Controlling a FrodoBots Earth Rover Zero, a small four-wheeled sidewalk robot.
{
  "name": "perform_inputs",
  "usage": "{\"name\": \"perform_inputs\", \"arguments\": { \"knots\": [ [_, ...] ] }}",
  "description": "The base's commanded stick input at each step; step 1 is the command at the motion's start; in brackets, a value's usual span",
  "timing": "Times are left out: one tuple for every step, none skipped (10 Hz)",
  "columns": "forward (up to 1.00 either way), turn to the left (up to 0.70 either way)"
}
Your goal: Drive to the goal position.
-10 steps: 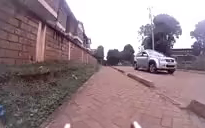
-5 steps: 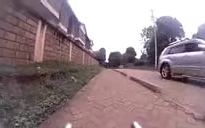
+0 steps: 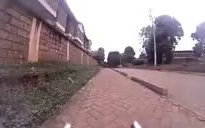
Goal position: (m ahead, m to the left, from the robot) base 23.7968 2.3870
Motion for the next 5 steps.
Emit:
{"name": "perform_inputs", "arguments": {
  "knots": [
    [0.50, 0.09],
    [0.50, 0.00],
    [0.50, 0.00],
    [0.50, 0.00],
    [0.50, 0.00]
  ]
}}
